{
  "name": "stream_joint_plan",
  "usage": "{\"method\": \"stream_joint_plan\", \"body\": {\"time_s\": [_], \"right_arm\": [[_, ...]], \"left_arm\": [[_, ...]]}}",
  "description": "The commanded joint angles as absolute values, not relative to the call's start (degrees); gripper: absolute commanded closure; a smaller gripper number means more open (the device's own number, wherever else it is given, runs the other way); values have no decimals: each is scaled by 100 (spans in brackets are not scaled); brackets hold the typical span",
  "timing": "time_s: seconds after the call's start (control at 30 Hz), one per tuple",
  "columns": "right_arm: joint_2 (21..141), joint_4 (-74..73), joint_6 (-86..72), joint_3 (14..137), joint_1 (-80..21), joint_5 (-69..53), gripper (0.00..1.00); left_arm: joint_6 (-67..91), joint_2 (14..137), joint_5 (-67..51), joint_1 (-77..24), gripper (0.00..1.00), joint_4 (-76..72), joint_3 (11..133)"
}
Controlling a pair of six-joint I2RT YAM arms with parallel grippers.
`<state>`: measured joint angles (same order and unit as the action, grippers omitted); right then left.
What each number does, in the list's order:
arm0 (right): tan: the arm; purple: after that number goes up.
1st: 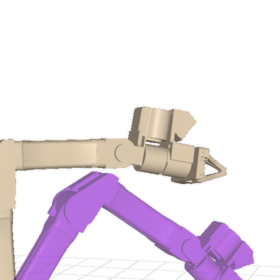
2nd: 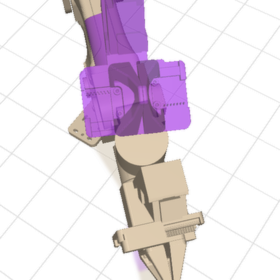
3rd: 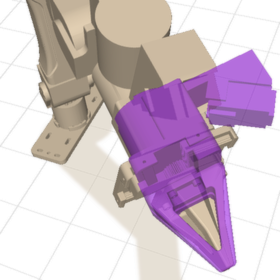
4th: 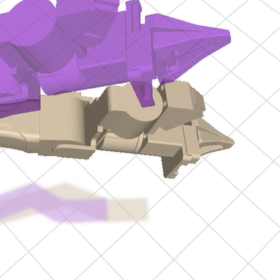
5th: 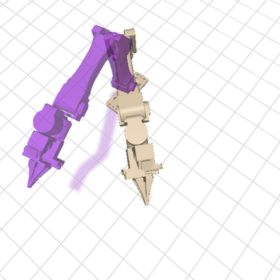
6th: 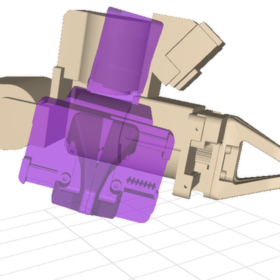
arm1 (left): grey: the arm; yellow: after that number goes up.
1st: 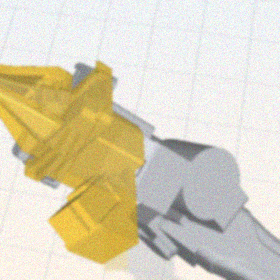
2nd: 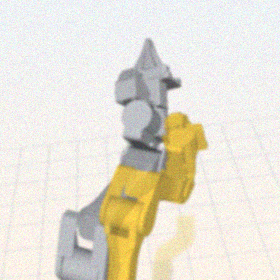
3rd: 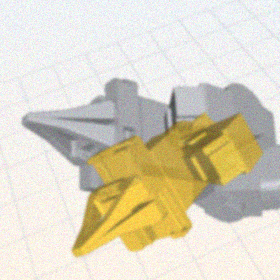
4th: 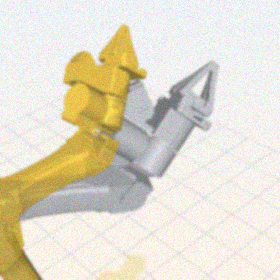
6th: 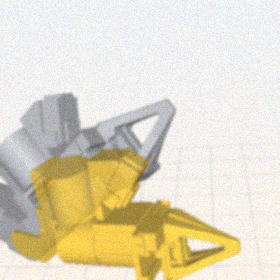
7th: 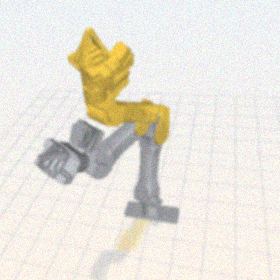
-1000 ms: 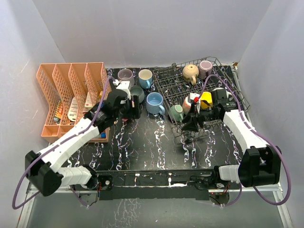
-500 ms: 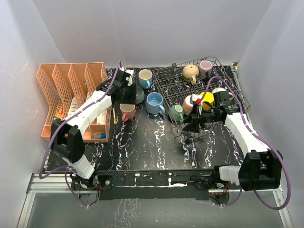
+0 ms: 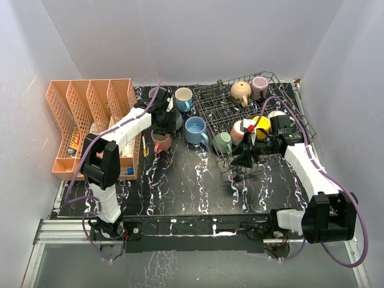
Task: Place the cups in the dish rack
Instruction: Pick up the cup at the center of the board.
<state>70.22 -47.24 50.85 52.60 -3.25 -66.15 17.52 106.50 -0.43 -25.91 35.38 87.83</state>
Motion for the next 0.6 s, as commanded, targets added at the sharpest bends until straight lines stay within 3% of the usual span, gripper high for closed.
{"method": "stream_joint_plan", "body": {"time_s": [0.0, 0.3, 0.57], "right_arm": [[6882, -4482, 5106, 5197, -305, -6720, 49], [6891, -4482, 5113, 5190, -304, -6708, 49], [6893, -4482, 5119, 5184, -306, -6707, 49]], "left_arm": [[2030, 10785, 122, -2564, 55, 3802, 8974], [2118, 10812, 140, -2628, 70, 3698, 8747], [2094, 10653, 33, -2627, 98, 3710, 8651]]}}
